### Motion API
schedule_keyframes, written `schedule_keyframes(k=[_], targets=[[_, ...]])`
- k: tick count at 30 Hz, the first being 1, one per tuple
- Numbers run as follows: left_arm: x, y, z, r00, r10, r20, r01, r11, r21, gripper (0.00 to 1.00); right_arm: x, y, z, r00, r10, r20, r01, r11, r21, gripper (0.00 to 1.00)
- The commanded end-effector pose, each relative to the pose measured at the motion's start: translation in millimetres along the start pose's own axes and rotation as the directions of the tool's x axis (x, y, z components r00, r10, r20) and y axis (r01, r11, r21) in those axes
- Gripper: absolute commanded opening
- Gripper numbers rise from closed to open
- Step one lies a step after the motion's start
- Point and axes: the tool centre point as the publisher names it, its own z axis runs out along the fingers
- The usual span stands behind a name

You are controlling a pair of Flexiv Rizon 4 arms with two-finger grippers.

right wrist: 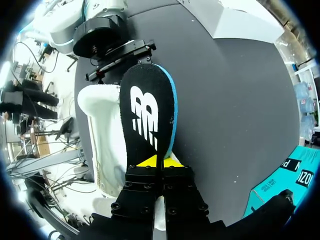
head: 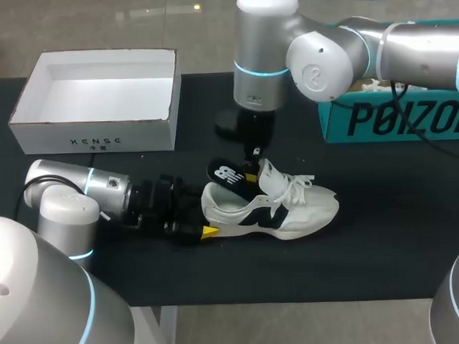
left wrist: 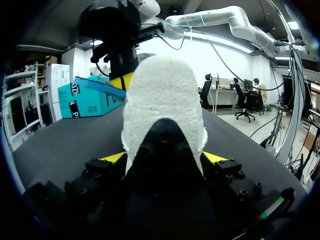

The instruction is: Take the shoe out of the shoebox, open the shoe tongue, remove and reinsert the insole, then place the shoe into the shoebox

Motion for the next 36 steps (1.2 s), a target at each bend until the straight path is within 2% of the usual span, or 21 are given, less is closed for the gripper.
schedule_keyframes(k=[1, 15, 27, 31, 36], targets=[[-0.5, 4.7, 2.4, 1.0, 0.002, -0.001, -0.002, 1.0, -0.002, 0.0, -4.3, 4.9, -6.0, 1.0, -0.001, 0.013, 0.001, 1.0, -0.008, 0.0], [-0.5, 4.7, 2.4, 1.0, 0.002, -0.001, -0.002, 1.0, -0.002, 0.0, -16.5, 17.3, -64.4, 0.989, 0.059, 0.138, -0.045, 0.993, -0.106, 0.0], [-0.5, 4.7, 2.4, 1.0, 0.002, -0.001, -0.002, 1.0, -0.002, 0.0, -22.9, 44.9, -76.6, 0.985, 0.058, 0.162, -0.027, 0.981, -0.191, 0.0], [-0.5, 4.7, 2.4, 1.0, 0.002, -0.001, -0.002, 1.0, -0.002, 0.0, -26.5, 60.1, -84.1, 0.983, 0.043, 0.177, -0.004, 0.976, -0.218, 0.0], [-0.5, 4.7, 2.4, 1.0, 0.002, -0.001, -0.002, 1.0, -0.002, 0.0, -27.9, 69.3, -99.8, 0.977, 0.072, 0.198, -0.017, 0.964, -0.267, 0.0]])
